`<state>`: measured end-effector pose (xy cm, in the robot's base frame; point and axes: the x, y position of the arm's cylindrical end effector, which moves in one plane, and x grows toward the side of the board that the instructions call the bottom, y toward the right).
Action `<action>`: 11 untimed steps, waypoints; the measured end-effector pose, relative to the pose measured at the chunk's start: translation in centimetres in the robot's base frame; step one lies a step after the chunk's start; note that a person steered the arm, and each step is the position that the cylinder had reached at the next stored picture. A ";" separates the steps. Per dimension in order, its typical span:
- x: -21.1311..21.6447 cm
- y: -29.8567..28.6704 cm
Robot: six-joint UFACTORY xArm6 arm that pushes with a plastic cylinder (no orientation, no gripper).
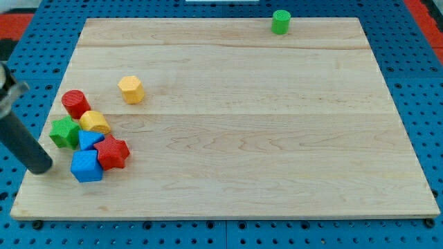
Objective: Slide the green star to the left side
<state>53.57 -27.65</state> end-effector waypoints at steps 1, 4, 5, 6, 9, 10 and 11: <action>-3.5 -0.3; -6.6 4.9; -5.3 10.8; -5.2 11.1; -5.8 28.6; -4.5 28.9; -3.4 30.7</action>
